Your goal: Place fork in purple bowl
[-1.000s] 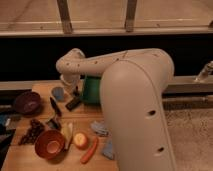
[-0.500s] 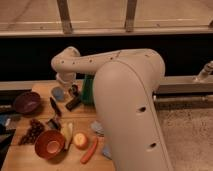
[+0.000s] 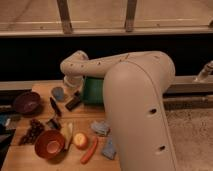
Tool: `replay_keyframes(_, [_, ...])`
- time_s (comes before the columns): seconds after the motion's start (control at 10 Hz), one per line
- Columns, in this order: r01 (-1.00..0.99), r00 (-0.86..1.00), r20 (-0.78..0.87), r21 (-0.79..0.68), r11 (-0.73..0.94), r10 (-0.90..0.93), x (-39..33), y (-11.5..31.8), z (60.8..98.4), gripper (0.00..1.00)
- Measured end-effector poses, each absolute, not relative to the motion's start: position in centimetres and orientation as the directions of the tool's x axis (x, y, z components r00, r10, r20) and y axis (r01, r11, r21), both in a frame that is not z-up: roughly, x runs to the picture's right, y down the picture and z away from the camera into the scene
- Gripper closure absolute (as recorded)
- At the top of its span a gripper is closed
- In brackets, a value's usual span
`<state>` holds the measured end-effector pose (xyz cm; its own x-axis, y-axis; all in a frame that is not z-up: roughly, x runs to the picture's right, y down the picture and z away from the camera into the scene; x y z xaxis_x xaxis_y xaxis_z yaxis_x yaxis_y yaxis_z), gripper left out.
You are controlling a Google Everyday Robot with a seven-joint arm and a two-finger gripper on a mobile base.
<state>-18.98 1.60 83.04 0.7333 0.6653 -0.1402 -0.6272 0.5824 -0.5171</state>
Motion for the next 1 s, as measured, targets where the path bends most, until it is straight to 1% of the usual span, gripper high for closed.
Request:
replay_keyframes(0.2, [-0.603,0.751,-0.122,-0.529,0.598,0.649,-19.9,1.2,83.3,0.86])
replay_keyframes(0.7, [-0.490,0.819,-0.028,-0.553,0.673,0.573,-26.8,-2.0,84.5,0.86])
replay_keyframes(1.0, [-0.345,0.893,0.037,-0.585,0.734,0.449,-33.7,-1.2,84.1,0.86])
